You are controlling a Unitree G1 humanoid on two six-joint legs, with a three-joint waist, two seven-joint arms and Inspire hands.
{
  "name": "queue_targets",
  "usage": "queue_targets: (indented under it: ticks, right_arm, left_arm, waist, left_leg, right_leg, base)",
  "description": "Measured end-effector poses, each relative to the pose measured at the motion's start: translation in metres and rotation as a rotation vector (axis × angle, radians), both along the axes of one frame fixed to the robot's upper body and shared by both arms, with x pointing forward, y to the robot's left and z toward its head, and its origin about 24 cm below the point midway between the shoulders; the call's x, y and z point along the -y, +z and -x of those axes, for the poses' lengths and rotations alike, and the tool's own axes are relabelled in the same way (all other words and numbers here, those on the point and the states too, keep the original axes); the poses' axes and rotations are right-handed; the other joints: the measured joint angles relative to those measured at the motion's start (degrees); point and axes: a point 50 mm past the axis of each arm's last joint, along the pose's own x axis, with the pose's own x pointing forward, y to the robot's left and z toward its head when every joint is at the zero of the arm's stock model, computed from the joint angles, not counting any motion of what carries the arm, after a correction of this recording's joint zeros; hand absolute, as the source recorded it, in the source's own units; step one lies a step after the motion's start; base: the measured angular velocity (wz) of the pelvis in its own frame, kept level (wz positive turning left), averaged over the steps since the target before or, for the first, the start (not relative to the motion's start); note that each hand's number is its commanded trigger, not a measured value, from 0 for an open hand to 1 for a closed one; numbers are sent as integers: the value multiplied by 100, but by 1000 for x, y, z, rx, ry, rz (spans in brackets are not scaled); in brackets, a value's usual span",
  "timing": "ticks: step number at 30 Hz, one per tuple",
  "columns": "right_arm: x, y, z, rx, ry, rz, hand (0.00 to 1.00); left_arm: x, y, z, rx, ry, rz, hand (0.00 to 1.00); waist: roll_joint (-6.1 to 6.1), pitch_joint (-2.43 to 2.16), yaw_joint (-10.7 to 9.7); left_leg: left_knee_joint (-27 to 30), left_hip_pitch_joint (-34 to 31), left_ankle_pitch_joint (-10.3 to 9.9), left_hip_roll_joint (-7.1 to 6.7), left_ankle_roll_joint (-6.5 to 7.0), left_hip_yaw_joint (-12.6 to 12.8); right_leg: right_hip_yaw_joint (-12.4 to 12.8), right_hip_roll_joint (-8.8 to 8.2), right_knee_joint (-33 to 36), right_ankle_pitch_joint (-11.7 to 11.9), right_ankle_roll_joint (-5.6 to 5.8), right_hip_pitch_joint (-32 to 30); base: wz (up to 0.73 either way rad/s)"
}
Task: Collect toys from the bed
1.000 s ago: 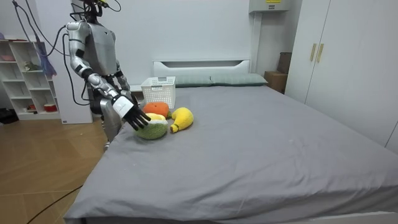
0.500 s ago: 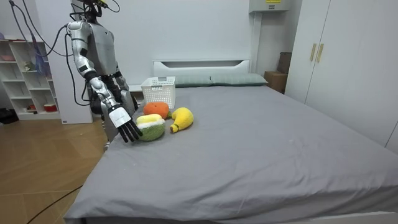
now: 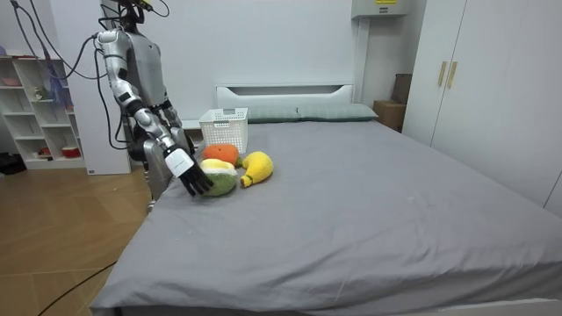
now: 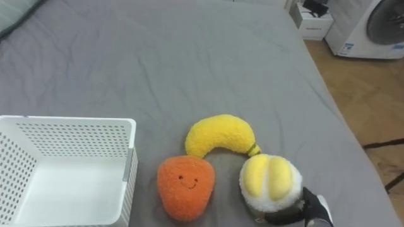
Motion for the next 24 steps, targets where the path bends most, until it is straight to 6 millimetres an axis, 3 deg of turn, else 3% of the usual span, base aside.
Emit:
queue_targets:
  ticks: [7,24]
  right_arm:
    - [-7,13,-21,133,-67,-61,0]
    - [-5,14,-21,163,-149,-98,0]
  left_arm:
    - [2,0,-2,7,-23,5,0]
    - [5,-1,-2,14,-22,13,0]
  waist:
    - [80,2,0]
    - [138,4,2]
  left_leg:
    - [-7,-15,0,-6,-1,-83]
    - [-7,-4,2,-15,-2,-141]
  right_leg:
    - [-82,1,-40,0,0,45]
    - [-153,-9,-89,-1,3,100]
  base:
    - [7]
    - [1]
